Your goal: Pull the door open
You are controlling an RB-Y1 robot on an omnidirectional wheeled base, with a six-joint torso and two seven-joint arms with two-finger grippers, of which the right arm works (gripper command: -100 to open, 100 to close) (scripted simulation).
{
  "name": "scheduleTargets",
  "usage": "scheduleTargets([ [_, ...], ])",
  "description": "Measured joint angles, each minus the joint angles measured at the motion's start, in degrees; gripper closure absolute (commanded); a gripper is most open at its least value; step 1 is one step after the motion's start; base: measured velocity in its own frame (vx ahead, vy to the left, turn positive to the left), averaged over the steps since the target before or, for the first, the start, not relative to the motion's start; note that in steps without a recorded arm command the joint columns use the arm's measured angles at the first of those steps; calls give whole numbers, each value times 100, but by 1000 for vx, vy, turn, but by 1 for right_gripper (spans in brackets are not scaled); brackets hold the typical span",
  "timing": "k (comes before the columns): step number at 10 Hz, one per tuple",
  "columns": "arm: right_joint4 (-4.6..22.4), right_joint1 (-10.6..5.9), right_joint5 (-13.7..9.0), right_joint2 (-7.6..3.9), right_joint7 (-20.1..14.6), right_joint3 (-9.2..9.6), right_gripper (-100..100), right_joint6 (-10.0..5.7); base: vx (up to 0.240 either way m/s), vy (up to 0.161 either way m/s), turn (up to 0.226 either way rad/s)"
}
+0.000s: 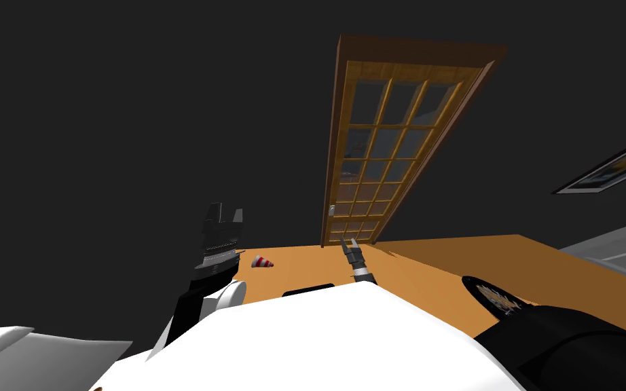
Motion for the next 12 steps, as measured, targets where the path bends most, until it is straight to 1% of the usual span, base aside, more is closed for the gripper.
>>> scheduleTargets([
  [6, 458, 35, 84, 37, 624, 58, -100, -234, 101, 15, -16],
  [7, 506, 47, 92, 27, 713, 61, -100, -256, 106, 26, -19],
  [10, 735, 54, 129, 43, 1006, 83, -100, -364, 93, 17, -20],
  [12, 831, 73, 157, 67, 1192, 106, -100, -401, 120, -8, -29],
])
